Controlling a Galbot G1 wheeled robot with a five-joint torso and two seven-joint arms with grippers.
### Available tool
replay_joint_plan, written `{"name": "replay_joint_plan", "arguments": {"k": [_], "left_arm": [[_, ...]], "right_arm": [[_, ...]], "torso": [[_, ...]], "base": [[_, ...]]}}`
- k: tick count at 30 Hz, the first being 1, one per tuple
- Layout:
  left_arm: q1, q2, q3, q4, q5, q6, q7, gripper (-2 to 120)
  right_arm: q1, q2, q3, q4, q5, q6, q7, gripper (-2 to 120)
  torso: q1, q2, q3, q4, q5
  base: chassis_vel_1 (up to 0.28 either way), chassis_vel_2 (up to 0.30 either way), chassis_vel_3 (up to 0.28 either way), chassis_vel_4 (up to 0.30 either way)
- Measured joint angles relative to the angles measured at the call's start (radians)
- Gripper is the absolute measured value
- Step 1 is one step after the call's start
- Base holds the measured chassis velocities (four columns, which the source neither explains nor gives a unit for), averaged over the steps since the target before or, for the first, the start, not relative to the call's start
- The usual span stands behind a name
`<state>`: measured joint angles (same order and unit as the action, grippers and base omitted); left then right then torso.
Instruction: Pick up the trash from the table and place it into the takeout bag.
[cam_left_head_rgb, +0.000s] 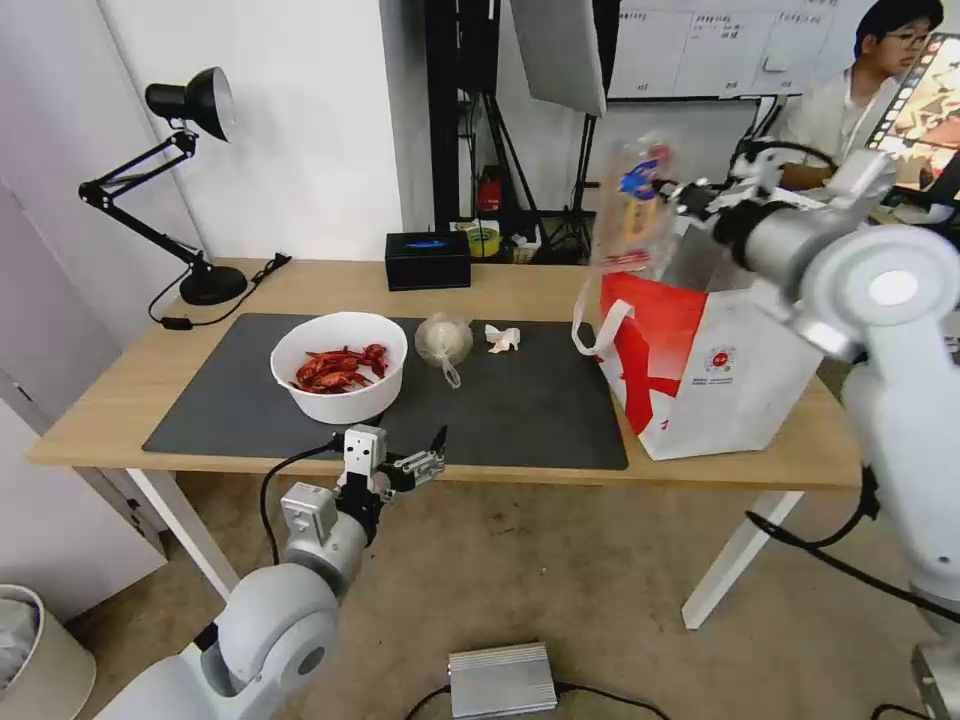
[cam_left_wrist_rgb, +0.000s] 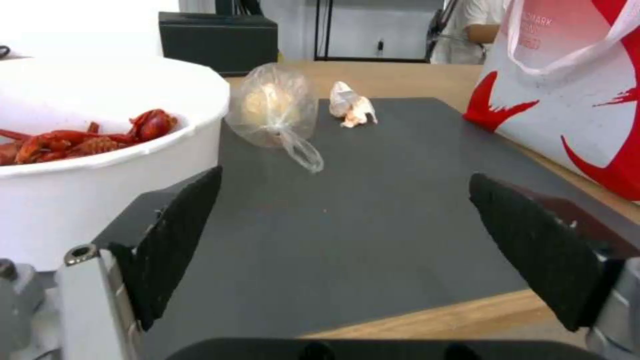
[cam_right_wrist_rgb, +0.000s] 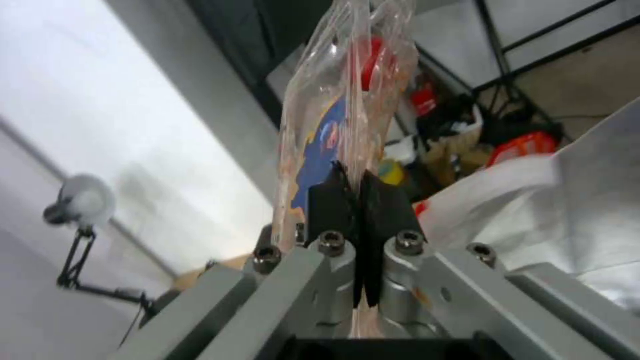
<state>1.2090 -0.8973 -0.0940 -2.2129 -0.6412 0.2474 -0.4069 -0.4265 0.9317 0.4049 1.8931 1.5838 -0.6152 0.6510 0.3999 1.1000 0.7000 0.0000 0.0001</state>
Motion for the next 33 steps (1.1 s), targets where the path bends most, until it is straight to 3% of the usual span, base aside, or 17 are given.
{"name": "replay_joint_plan", "arguments": {"k": [13,22,33], "left_arm": [[-0.005,-0.004,0.007,-0.006,-0.001,0.000,0.001,100],[-0.006,-0.005,0.002,-0.013,-0.002,0.000,0.002,100],[-0.004,-0.002,-0.003,-0.024,-0.002,-0.001,0.002,100]], "right_arm": [[-0.041,-0.079,0.056,-0.043,-0.003,0.004,-0.015,0],[-0.073,-0.087,0.058,-0.074,-0.098,0.017,-0.064,0],[-0.100,-0.077,0.055,-0.071,-0.117,0.021,-0.067,0]], "torso": [[0.000,0.000,0.000,-0.0001,0.0001],[0.000,0.000,0.000,0.0000,0.0000],[0.000,0.000,0.000,0.0001,-0.0001]], "base": [[0.000,0.000,0.000,0.000],[0.000,0.000,0.000,0.000],[0.000,0.000,0.000,0.000]]}}
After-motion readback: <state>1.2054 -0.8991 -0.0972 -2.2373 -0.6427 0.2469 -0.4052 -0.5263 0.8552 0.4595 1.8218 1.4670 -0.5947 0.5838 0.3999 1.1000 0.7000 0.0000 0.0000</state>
